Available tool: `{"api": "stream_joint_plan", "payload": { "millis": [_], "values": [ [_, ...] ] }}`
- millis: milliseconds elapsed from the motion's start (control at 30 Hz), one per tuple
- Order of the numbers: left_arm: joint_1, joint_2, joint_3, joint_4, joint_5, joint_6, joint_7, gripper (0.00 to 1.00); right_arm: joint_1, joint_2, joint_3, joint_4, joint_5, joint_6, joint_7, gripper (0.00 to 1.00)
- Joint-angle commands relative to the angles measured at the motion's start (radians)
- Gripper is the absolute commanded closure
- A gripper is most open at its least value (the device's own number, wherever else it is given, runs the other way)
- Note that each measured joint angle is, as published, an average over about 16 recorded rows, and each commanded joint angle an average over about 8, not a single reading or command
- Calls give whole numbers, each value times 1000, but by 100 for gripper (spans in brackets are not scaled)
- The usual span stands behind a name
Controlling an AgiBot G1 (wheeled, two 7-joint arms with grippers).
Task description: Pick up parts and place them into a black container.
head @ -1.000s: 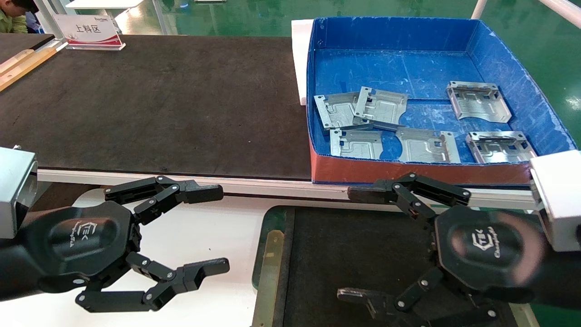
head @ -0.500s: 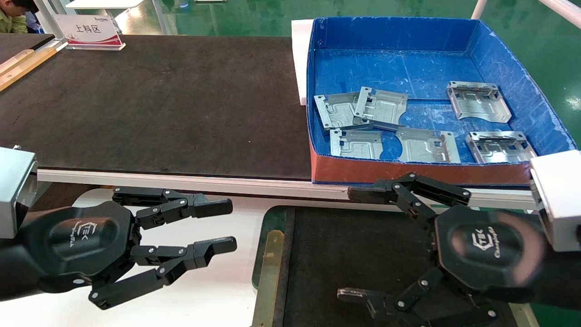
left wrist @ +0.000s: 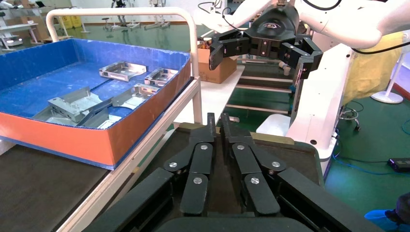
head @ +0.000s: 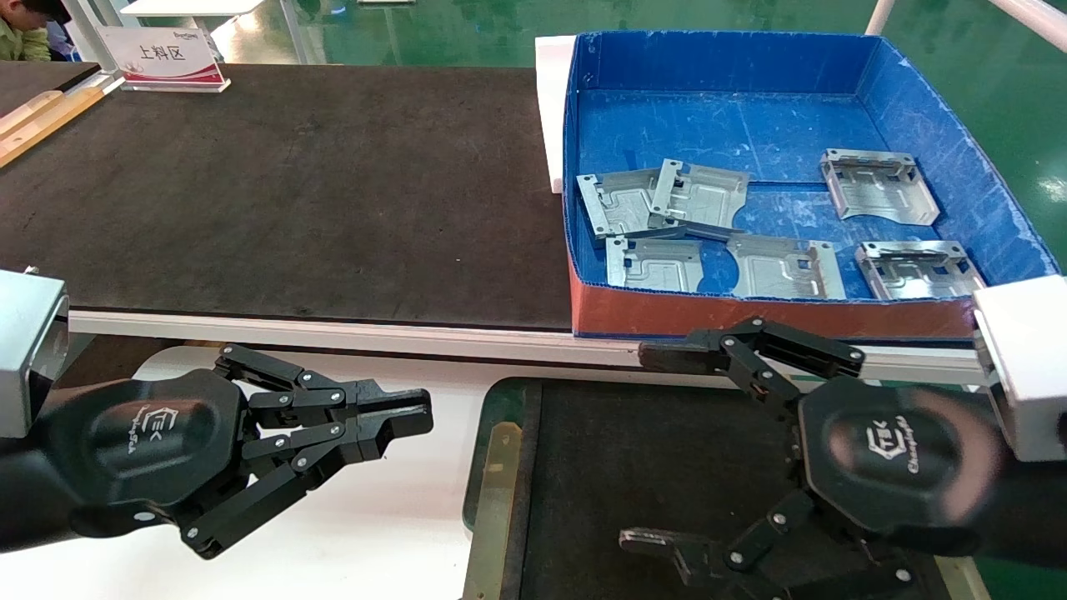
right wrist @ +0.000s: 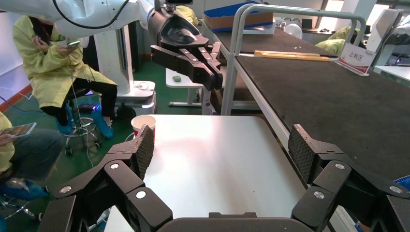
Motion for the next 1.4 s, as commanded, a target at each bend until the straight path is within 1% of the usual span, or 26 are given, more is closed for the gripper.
{"api": "stream_joint_plan", "payload": {
  "millis": [33,133,300,433,567,667,800,1000,1133,1167,1200,1400],
  "values": [
    [0,0,0,0,0,0,0,100,-1,0,0,2,-1,1,0,0],
    [0,0,0,0,0,0,0,100,50,-31,-17,-84,-36,-24,-39,0],
    [0,0,0,0,0,0,0,100,162,-92,-58,-281,-104,-59,-131,0],
    [0,0,0,0,0,0,0,100,252,-135,-89,-445,-151,-59,-205,0],
    [0,0,0,0,0,0,0,100,340,-174,-111,-615,-198,-31,-279,0],
    [0,0,0,0,0,0,0,100,402,-202,-121,-733,-238,19,-333,0],
    [0,0,0,0,0,0,0,100,478,-237,-131,-864,-286,121,-391,0],
    [0,0,0,0,0,0,0,100,575,-287,-149,-1002,-342,276,-445,0],
    [0,0,0,0,0,0,0,100,624,-319,-161,-1076,-370,369,-462,0],
    [0,0,0,0,0,0,0,97,633,-326,-163,-1093,-376,391,-463,0],
    [0,0,0,0,0,0,0,86,642,-333,-165,-1110,-380,416,-464,0],
    [0,0,0,0,0,0,0,11,688,-377,-167,-1197,-388,576,-439,0]
  ]
}}
